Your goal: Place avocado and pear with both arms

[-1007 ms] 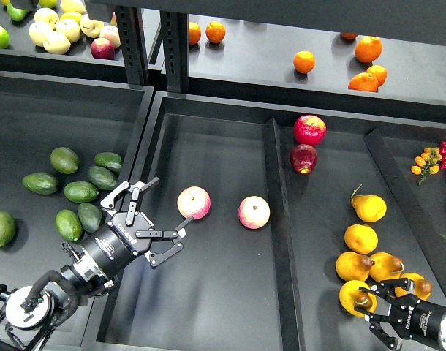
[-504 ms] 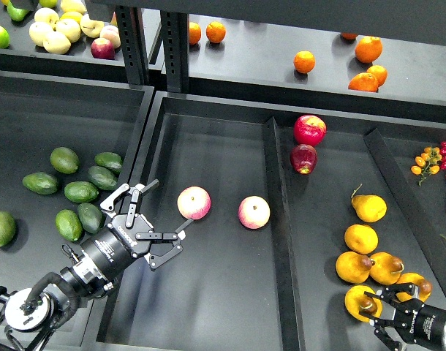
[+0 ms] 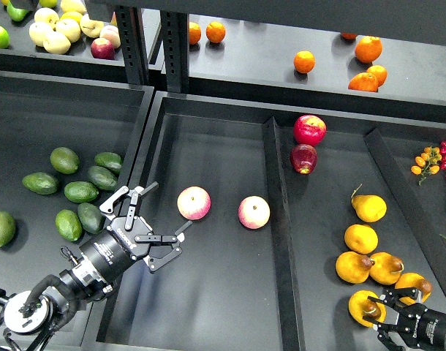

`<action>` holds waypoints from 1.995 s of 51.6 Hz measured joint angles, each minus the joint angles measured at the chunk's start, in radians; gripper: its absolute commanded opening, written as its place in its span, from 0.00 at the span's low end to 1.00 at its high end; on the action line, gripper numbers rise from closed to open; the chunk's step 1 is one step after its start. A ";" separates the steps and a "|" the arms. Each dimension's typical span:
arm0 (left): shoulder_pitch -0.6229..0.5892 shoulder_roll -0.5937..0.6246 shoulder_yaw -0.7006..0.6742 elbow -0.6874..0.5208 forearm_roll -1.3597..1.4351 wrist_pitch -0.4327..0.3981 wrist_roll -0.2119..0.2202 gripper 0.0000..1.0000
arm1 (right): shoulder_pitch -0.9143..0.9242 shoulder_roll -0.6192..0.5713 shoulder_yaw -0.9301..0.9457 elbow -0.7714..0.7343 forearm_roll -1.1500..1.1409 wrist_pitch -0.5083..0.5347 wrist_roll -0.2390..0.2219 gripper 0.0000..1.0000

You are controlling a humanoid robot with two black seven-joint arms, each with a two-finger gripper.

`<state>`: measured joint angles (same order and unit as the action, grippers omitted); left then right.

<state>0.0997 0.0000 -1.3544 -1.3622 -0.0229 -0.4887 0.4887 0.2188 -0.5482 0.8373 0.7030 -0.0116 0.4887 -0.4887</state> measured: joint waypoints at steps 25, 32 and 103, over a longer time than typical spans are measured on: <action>0.002 0.000 0.000 0.000 0.000 0.000 0.000 0.99 | -0.012 -0.115 0.004 0.114 0.005 0.000 0.000 0.99; 0.002 0.000 0.000 -0.001 0.000 0.000 0.000 0.99 | 0.000 -0.144 0.012 0.164 0.033 0.000 0.000 0.99; -0.002 0.000 0.018 -0.005 0.000 0.000 0.000 0.99 | -0.049 0.548 0.515 0.135 0.137 0.000 0.000 1.00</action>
<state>0.0976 0.0000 -1.3363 -1.3675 -0.0231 -0.4887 0.4887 0.1701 0.0002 1.3521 0.8382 0.1258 0.4889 -0.4886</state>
